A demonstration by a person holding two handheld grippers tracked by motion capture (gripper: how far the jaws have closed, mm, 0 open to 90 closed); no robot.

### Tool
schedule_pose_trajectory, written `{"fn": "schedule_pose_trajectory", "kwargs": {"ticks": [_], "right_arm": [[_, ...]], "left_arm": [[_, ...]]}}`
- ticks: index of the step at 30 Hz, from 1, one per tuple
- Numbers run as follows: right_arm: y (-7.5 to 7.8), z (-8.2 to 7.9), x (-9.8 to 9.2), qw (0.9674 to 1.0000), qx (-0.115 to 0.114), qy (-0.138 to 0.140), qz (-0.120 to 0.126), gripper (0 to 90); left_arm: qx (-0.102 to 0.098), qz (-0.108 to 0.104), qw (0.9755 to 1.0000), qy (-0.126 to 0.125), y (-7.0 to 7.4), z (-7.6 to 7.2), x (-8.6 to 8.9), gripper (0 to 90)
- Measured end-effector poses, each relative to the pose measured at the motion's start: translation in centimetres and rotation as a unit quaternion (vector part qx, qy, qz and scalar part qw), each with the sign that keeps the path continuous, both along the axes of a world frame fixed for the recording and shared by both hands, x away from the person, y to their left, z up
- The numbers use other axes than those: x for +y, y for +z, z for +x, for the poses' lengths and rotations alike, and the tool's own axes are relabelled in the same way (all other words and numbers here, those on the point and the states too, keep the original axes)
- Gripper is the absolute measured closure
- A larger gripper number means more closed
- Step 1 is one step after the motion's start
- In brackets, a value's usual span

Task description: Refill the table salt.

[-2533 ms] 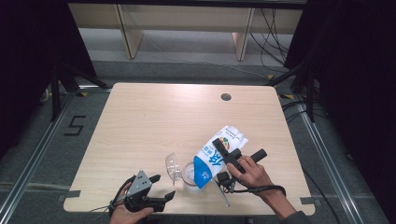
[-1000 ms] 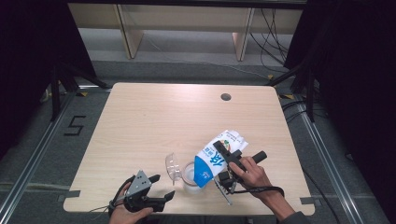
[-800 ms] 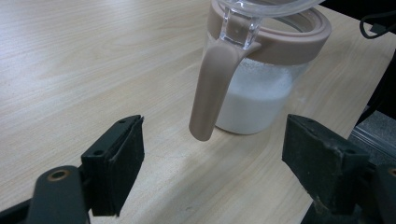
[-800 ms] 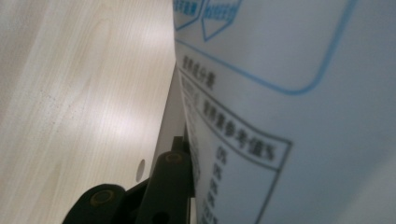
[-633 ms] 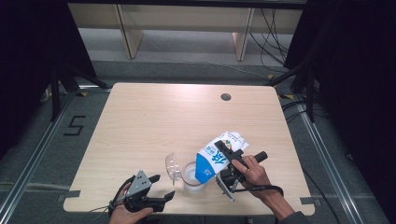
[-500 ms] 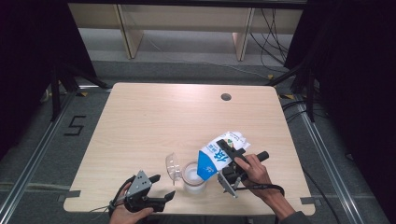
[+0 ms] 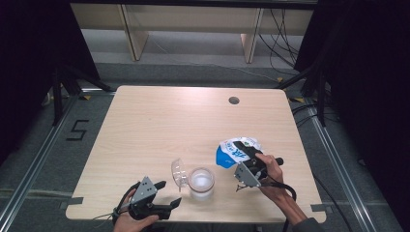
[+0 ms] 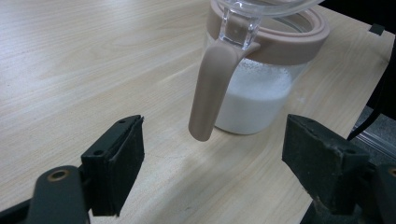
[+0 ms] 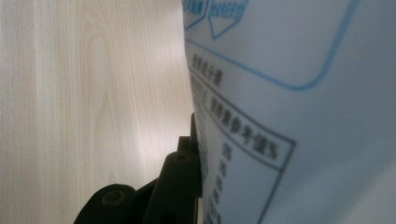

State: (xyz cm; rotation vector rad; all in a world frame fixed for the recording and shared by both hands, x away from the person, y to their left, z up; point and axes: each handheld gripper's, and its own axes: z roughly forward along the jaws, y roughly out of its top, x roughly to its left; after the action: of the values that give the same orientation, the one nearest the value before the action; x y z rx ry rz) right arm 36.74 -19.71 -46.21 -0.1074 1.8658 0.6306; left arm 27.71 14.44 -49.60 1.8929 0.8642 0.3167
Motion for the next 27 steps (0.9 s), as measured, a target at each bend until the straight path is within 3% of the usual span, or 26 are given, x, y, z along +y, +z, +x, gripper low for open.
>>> {"fn": "schedule_pose_trajectory", "kwargs": {"ticks": [2,5,7,10,11,14,19,22,23,25,27], "right_arm": [[0.0,0.2,-0.4,0.9996,0.018,-0.012,0.017,83.0],[0.4,0.7,-1.1,0.9993,0.02,-0.017,0.027,83.3],[0.2,0.8,-1.5,0.9964,0.053,-0.034,0.057,83.4],[0.3,1.4,-2.1,0.9955,0.065,-0.027,0.064,83.5],[0.1,1.5,-2.4,0.9913,0.085,-0.038,0.093,83.6],[-0.1,2.0,-3.1,0.9855,0.112,-0.047,0.119,83.8],[-0.7,2.8,-4.4,0.9719,0.152,-0.063,0.168,83.9],[-1.2,3.4,-5.4,0.9608,0.18,-0.074,0.198,84.2],[-1.4,3.6,-6.0,0.9542,0.191,-0.079,0.216,84.2],[-1.6,3.9,-6.5,0.9485,0.198,-0.083,0.233,84.2],[-1.9,4.2,-7.1,0.9403,0.213,-0.086,0.251,84.2]], "left_arm": [[0.003,-0.003,1.0,0.003,0.0,0.0,0.0,20.5],[0.003,-0.003,1.0,0.003,0.0,0.0,0.0,20.6],[0.003,-0.002,1.0,0.002,0.0,0.0,0.0,20.6],[0.003,-0.003,1.0,0.003,0.0,0.0,0.0,20.5],[0.003,-0.003,1.0,0.004,0.0,0.0,0.0,20.5],[0.003,-0.003,1.0,0.003,0.0,0.0,0.0,20.6],[0.002,0.001,1.0,0.005,0.1,-0.1,0.0,20.5],[0.003,0.0,1.0,0.005,0.0,-0.1,0.0,20.6],[0.003,-0.002,1.0,0.004,0.0,0.0,0.0,20.5],[0.002,-0.003,1.0,0.003,0.0,0.0,0.0,20.5],[0.002,-0.003,1.0,0.003,0.0,0.0,-0.1,20.5]]}}
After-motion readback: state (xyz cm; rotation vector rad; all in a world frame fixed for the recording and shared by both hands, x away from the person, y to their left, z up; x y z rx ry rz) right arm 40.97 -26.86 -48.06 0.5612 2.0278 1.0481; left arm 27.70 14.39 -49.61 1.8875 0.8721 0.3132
